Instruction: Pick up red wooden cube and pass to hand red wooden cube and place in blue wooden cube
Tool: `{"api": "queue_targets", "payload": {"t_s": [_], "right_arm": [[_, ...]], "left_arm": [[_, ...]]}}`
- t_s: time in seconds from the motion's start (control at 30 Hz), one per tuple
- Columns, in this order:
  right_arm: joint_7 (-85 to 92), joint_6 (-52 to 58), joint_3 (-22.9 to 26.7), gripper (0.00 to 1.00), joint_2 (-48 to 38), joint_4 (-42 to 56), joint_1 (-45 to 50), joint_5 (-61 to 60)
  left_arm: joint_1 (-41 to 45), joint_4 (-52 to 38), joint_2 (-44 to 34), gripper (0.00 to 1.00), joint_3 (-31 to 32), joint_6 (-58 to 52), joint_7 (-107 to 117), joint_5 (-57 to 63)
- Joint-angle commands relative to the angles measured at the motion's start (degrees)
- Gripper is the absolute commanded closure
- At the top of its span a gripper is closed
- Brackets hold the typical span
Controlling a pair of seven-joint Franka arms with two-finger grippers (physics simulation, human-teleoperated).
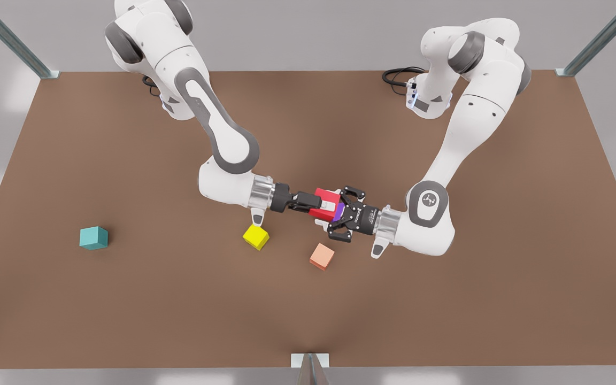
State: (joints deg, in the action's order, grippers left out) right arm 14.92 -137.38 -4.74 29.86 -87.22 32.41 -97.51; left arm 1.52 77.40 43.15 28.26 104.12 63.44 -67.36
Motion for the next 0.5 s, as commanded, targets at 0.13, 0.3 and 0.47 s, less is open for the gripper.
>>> {"api": "queue_targets", "payload": {"t_s": [0.13, 0.3, 0.47], "right_arm": [[-1.74, 0.54, 0.08, 0.43, -0.15, 0.12, -0.15, 1.18], [-1.65, 0.98, 0.08, 0.43, -0.33, -0.15, -0.59, 1.53], [-1.65, 1.59, 0.08, 0.43, -1.47, -0.85, -0.59, 1.88]], "left_arm": [[-0.20, -0.05, -0.08, 0.00, 0.04, -1.20, 0.01, 0.21], [-0.73, -0.05, -0.08, 0.00, -0.05, -2.25, -0.25, 0.48], [-2.14, 0.03, -0.08, 0.00, -0.13, -3.84, -0.25, 0.83]]}}
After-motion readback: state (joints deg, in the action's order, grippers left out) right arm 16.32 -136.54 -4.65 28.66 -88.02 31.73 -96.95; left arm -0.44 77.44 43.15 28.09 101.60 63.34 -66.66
